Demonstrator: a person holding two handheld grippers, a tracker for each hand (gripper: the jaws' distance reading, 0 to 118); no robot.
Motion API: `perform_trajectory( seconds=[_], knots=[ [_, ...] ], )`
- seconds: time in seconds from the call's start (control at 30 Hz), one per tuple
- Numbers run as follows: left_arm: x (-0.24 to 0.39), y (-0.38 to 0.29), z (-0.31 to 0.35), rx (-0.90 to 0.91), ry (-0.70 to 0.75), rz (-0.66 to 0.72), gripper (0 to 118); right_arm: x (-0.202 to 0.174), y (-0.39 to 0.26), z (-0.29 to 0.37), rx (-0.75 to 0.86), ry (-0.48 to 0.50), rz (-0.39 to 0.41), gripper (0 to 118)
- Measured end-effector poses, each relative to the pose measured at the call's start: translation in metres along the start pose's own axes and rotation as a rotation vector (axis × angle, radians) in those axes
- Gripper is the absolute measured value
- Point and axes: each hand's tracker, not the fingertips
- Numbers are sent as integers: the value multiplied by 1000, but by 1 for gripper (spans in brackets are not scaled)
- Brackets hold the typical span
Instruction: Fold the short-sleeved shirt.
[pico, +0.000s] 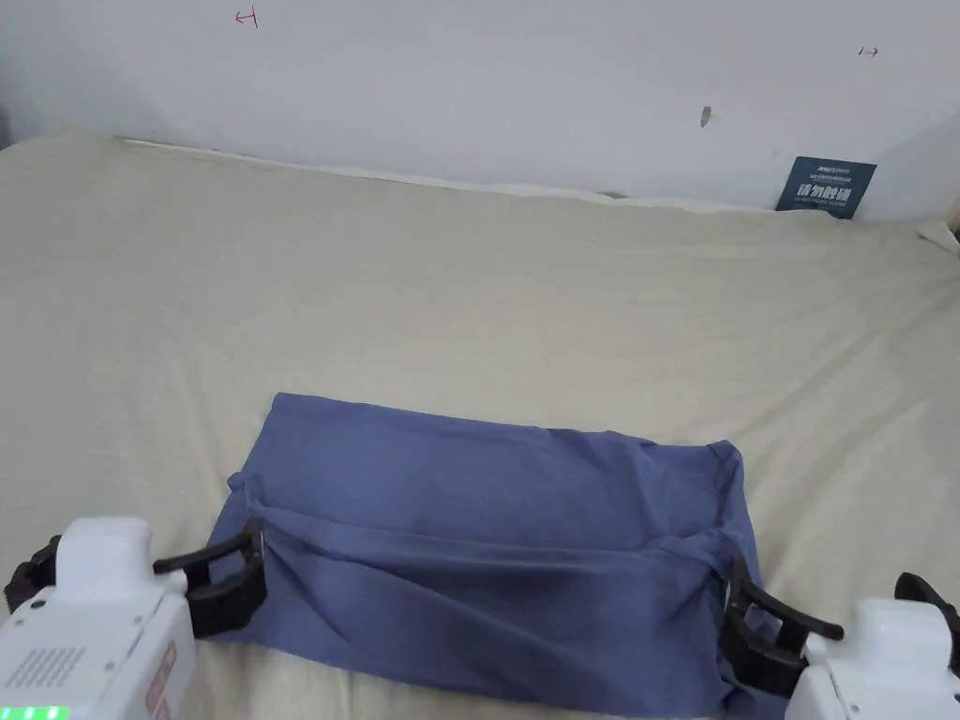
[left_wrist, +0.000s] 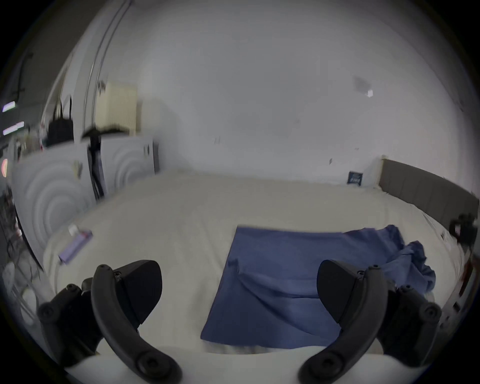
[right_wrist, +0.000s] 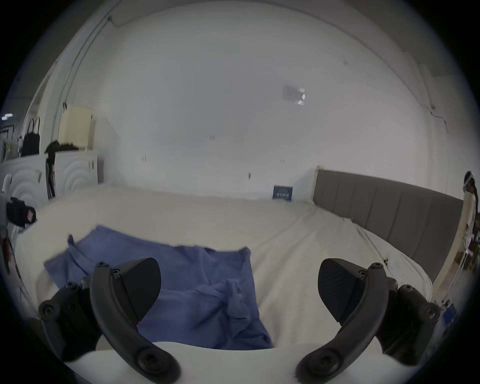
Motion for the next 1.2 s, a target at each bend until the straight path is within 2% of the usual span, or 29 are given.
perform_trajectory(
  seconds=[0.13, 0.23, 0.27, 0.3, 0.33, 0.37, 0.4, 0.43, 0.5, 0.73, 0.9, 0.93, 0.97, 1.0, 1.03, 1.1, 1.13, 1.2],
  knots=[
    [26, 19, 70, 127, -36, -59, 118, -12, 23, 58, 84, 148, -20, 118],
    [40, 30, 107, 185, -66, -43, 116, -29, 37, 94, 124, 114, 60, 117],
    [44, 33, 119, 222, -65, -68, 115, -30, 40, 105, 147, 100, 70, 112],
    [47, 36, 128, 238, -59, -81, 112, -33, 44, 115, 153, 110, 53, 99],
    [50, 39, 138, 244, -65, -87, 94, -35, 49, 125, 160, 136, 41, 61],
    [52, 37, 144, 265, -60, -93, 57, -38, 53, 132, 155, 129, 30, 17],
    [55, 40, 147, 267, -33, -89, 6, -40, 54, 137, 155, 64, 28, 0],
    [54, 40, 153, 266, 22, -72, 0, -45, 57, 144, 189, 55, 23, 0],
    [50, 40, 153, 230, -97, -45, 0, -44, 64, 151, 170, 90, -12, 0],
    [42, 49, 157, 225, -56, -62, 0, -37, 74, 165, 184, 70, -60, 0],
    [27, 47, 123, 177, -73, -33, 0, -34, 75, 160, 173, 84, -66, 0],
    [22, 46, 110, 137, -93, -8, 13, -33, 73, 158, 169, 87, -62, 0],
    [17, 44, 96, 84, -105, 7, 41, -32, 73, 157, 162, 90, -56, 0],
    [13, 41, 82, 42, -90, 11, 83, -32, 72, 155, 156, 92, -53, 0],
    [5, 33, 63, -22, -73, 12, 118, -32, 70, 154, 146, 95, -49, 0],
    [-7, 11, 23, -216, -37, 27, 117, -30, 65, 149, 129, 96, -30, 0],
    [-15, 5, 6, -156, 0, 23, 117, -29, 63, 148, 123, 90, -22, 0],
    [-27, -19, -29, -336, -32, 34, 118, -24, 59, 145, 107, 88, -26, 0]
  ],
)
